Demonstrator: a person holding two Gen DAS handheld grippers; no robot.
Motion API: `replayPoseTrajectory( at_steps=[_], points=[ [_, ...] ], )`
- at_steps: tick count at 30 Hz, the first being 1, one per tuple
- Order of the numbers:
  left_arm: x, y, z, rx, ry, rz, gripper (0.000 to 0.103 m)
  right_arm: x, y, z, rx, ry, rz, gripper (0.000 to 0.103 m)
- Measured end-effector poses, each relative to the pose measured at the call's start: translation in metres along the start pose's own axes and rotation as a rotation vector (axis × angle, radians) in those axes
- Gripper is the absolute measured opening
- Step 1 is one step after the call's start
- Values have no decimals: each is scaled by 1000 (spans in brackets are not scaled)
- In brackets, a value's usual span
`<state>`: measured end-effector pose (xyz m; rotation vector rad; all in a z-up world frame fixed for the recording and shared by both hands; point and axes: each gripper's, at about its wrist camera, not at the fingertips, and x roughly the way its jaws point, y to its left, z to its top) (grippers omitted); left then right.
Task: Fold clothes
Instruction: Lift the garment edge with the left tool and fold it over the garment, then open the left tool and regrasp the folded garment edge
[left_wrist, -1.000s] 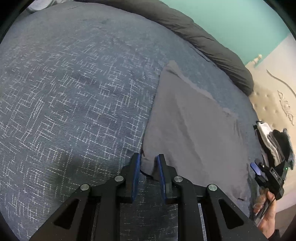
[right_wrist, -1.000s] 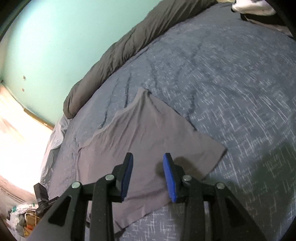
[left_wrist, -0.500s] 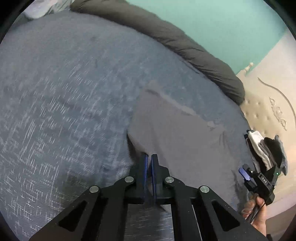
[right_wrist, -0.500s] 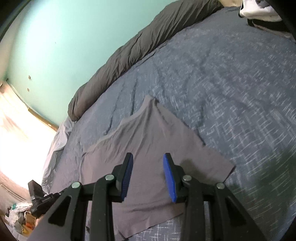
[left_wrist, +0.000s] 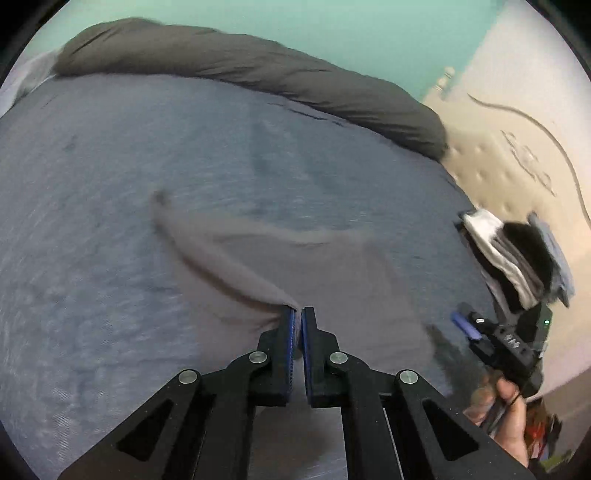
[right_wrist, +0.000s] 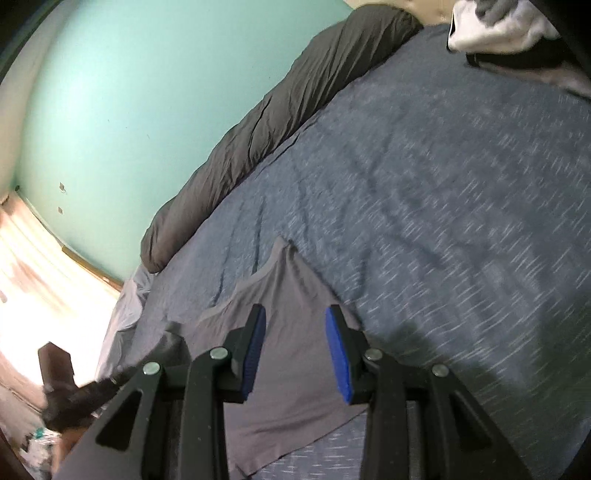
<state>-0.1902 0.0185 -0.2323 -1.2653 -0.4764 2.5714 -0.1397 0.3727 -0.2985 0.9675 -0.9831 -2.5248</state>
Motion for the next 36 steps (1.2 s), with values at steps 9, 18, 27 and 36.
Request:
replayPoseTrajectory(
  at_steps=[9,18,27,36],
  points=[
    [91,-153,0,205,159,-108,4,-17,-33,14,53,6,-4,35],
    [147,-159,-26,217,282,-63,6,-13,-46,13,94,59,24,34],
    [98,-105,5,188,187,41,34,4,-24,4,33,136,75,35],
    [86,-50,5,141,203,110,34,27,-18,-9,26,216,33,35]
  ],
)
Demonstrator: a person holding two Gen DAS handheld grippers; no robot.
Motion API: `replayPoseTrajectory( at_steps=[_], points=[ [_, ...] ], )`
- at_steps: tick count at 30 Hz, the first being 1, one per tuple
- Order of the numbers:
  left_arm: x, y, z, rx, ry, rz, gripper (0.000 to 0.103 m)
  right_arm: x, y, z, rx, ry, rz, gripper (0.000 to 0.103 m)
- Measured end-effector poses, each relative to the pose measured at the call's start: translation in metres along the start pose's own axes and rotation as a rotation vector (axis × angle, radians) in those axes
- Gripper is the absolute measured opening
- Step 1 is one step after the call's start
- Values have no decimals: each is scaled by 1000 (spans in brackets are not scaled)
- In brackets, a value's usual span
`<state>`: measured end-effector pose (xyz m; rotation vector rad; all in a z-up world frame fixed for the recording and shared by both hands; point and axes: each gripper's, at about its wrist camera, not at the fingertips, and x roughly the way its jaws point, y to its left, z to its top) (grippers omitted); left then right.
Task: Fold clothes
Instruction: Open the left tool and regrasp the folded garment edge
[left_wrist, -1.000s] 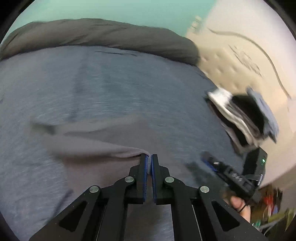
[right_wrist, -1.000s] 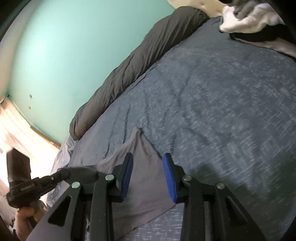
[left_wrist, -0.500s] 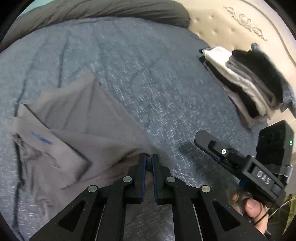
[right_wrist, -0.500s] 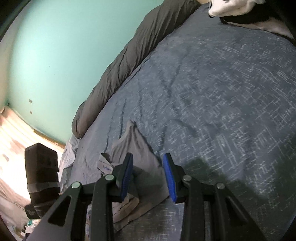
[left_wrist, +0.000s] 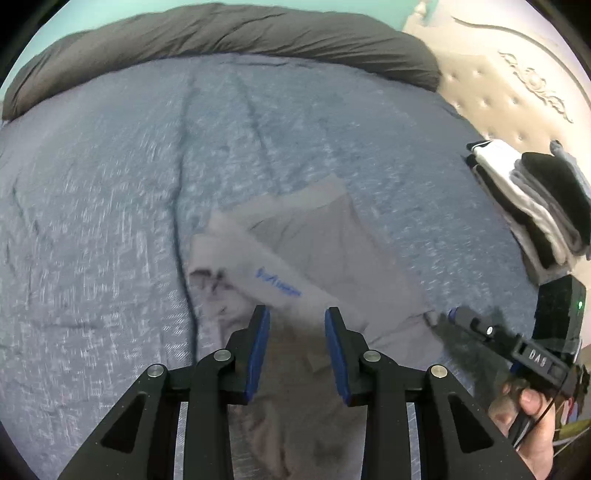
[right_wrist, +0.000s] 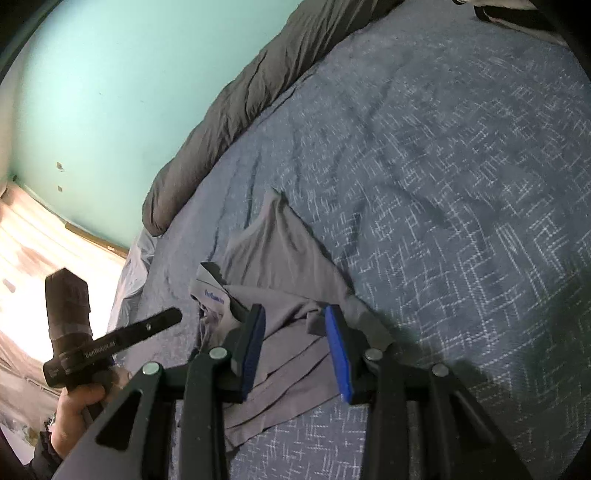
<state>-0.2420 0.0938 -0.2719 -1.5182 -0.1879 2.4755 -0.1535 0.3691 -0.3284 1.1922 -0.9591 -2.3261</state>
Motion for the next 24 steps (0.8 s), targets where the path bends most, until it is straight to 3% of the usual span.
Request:
replayPoseTrajectory(
  at_steps=[8,21,23,24],
  points=[
    [23,-26,-19,72,60,-21,34,0,-11,2,60,-8,-14,35],
    [51,-54,-17,162,31,61,34,-5,-16,2,81,-2,9,35],
    [53,-55,-17,174,30,65,31,-8,-21,2,95,-11,11,35],
    [54,-55,-16,174,29,64,24,-10,-22,3,101,-16,9,35]
  ],
)
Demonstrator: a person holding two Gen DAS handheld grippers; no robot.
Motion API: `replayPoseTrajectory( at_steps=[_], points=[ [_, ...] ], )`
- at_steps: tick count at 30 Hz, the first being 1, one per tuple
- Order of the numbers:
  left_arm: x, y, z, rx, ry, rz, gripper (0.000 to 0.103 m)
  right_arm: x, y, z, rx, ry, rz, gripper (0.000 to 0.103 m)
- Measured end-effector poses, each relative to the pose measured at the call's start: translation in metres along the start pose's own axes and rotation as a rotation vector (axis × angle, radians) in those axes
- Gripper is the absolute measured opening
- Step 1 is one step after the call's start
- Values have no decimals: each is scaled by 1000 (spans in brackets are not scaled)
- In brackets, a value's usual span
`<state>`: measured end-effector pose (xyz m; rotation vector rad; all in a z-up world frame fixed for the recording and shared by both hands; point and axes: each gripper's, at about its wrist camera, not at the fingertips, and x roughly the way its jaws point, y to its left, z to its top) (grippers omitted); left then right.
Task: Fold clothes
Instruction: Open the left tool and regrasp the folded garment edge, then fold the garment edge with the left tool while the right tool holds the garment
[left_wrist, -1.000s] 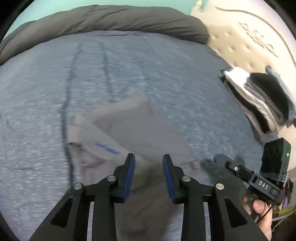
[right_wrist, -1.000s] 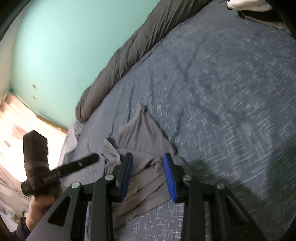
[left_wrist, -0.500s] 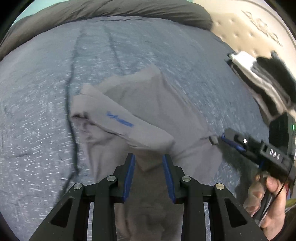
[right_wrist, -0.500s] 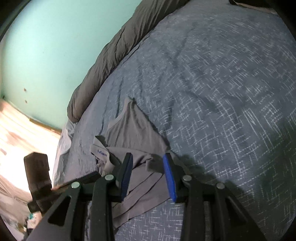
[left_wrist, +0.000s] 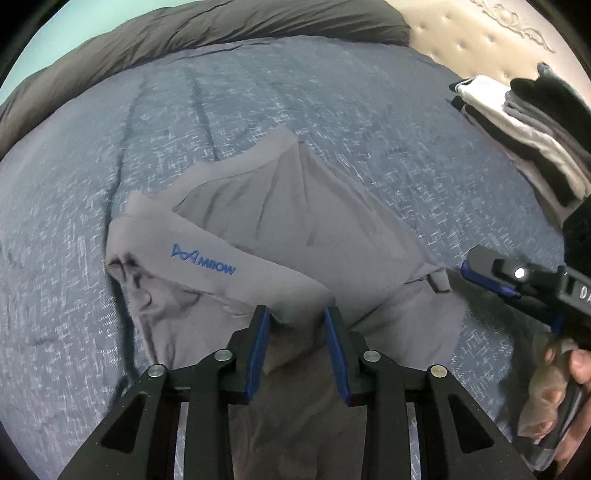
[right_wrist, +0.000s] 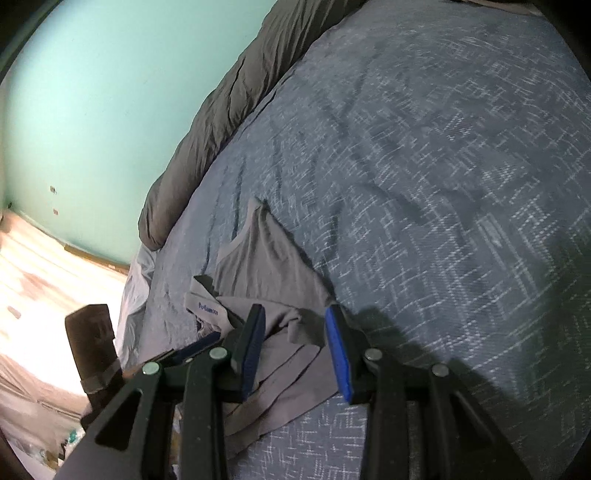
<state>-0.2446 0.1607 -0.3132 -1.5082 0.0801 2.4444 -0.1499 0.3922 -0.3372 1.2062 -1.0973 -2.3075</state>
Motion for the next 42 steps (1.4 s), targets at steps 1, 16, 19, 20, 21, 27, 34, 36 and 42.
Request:
replayPoseTrajectory(
  at_steps=[1,16,19,20,21,27,34,36,42],
  points=[
    [0,1,1,1,-4,2,14,-2,-1,0,2,-4,-5,35],
    [-42,29,26,-101,-100,-54,3,19,14,-12,-101,80,-76,34],
    [-50,35,32,-114,-116,-56,3,23,15,-11,-122,83,-103,20],
    [-52,37,34,-119,-121,-57,3,24,15,-11,-128,84,-114,15],
    [-53,39,37,-120,-124,-56,3,25,14,-11,-131,86,-121,10],
    [-59,45,48,-135,-146,-60,3,27,19,-11,-143,90,-115,3],
    [-57,51,73,-194,-164,-78,3,6,20,-12,-129,62,-47,2],
    [-55,52,83,-206,-165,-86,3,-2,20,-12,-128,52,-33,2],
    [-30,44,113,-223,-129,-94,3,-15,13,-9,-101,33,3,2]
  ],
)
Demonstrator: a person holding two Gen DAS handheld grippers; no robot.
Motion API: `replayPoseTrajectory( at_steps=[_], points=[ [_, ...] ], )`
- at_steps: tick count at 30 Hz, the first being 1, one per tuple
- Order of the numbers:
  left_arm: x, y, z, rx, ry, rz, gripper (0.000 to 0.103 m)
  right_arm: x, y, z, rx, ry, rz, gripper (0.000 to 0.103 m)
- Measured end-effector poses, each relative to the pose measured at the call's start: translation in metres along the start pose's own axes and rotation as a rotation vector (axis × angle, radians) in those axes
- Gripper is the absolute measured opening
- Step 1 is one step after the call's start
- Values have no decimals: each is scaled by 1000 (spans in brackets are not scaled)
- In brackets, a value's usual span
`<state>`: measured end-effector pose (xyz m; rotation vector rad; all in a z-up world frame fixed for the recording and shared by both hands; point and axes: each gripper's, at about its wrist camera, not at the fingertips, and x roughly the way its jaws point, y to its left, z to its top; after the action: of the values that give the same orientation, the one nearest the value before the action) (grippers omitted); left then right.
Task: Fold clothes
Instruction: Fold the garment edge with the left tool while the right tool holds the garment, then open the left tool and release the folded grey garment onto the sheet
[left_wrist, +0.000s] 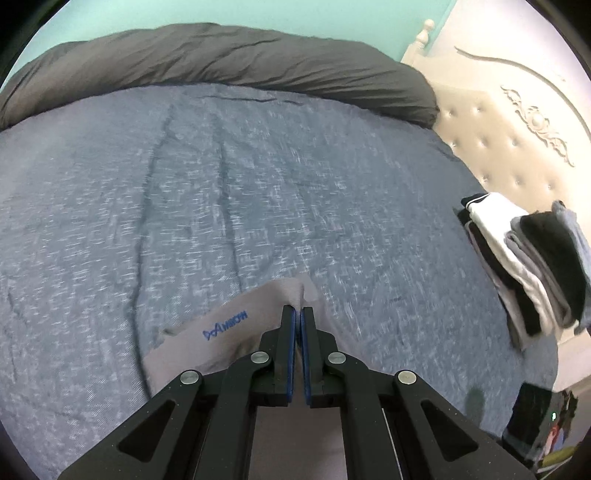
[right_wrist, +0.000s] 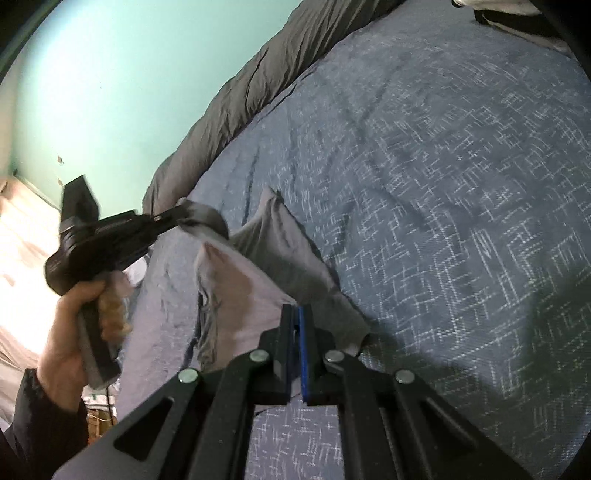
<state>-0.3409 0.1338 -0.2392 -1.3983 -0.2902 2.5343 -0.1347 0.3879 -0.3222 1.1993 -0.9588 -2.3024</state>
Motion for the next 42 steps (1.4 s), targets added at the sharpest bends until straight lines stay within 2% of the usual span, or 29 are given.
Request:
replayPoseTrajectory(
  at_steps=[8,17,18,21,22,29,34,38,41,42],
  points=[
    [44,-17,17,21,63,32,3,0,-14,-8,20,52,-3,2],
    [87,-20,13,5,130,51,5,5,-22,-11,31,70,-19,2],
    [86,-19,13,-1,126,43,7,5,-23,-11,33,72,-21,2],
    [75,-15,16,-9,101,23,32,3,-25,-12,36,73,-21,2],
    [69,-14,19,-9,87,17,36,1,-25,-12,36,73,-21,2],
    [28,6,22,23,35,16,38,1,-28,-14,50,74,-22,2],
    [3,49,0,10,32,37,38,-1,-31,-16,59,78,-27,2],
    [-1,86,-21,-46,54,51,38,0,-29,-16,55,81,-30,2],
    [-2,101,-34,-81,55,42,38,5,-27,-15,51,89,-40,3],
    [-1,104,-38,-86,54,37,38,7,-26,-13,49,90,-54,5]
  ],
)
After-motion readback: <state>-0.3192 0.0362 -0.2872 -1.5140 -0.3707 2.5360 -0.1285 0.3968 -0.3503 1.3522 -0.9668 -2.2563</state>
